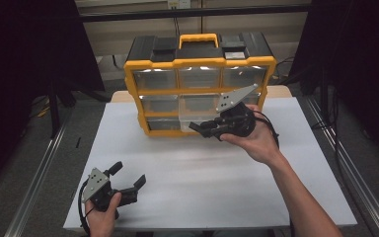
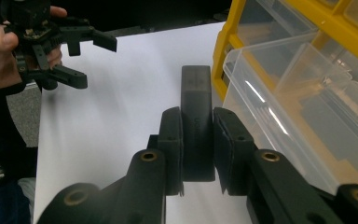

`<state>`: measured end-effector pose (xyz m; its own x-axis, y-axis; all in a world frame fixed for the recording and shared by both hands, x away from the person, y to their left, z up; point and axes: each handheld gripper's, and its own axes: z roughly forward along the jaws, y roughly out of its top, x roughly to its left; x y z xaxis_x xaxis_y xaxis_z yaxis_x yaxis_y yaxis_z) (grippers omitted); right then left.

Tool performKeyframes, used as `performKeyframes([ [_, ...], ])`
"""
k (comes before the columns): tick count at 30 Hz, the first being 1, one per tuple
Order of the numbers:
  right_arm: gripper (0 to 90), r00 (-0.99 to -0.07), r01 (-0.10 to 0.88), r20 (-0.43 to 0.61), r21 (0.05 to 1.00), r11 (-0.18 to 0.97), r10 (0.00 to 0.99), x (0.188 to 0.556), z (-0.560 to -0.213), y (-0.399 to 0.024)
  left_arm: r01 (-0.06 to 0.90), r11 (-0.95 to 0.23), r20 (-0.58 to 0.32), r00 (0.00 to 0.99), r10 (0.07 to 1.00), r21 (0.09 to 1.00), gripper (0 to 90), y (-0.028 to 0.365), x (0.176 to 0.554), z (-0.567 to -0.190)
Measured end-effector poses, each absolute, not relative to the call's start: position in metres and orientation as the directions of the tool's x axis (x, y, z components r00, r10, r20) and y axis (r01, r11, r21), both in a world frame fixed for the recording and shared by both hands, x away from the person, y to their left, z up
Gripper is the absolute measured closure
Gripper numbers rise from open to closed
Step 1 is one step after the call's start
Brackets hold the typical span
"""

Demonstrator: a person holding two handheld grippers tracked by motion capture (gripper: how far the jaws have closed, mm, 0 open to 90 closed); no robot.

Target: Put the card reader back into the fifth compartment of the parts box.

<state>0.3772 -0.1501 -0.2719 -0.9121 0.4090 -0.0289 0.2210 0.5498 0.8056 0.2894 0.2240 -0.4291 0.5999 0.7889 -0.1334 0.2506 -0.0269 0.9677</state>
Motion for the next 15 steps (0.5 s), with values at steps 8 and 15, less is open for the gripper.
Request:
performKeyframes([
  [8, 73.6, -0.906, 0.227, -0.029, 0.81, 0.541, 0.423, 0.381, -0.26, -0.148, 0.245, -0.015, -0.138, 0.594, 0.793, 0.969, 3.7, 0.225, 0.289, -0.429],
  [15, 73.6, -0.908, 0.228, -0.018, 0.815, 0.533, 0.418, 0.386, -0.253, -0.146, 0.239, -0.023, -0.127, 0.592, 0.796, 0.971, 3.7, 0.227, 0.289, -0.428],
])
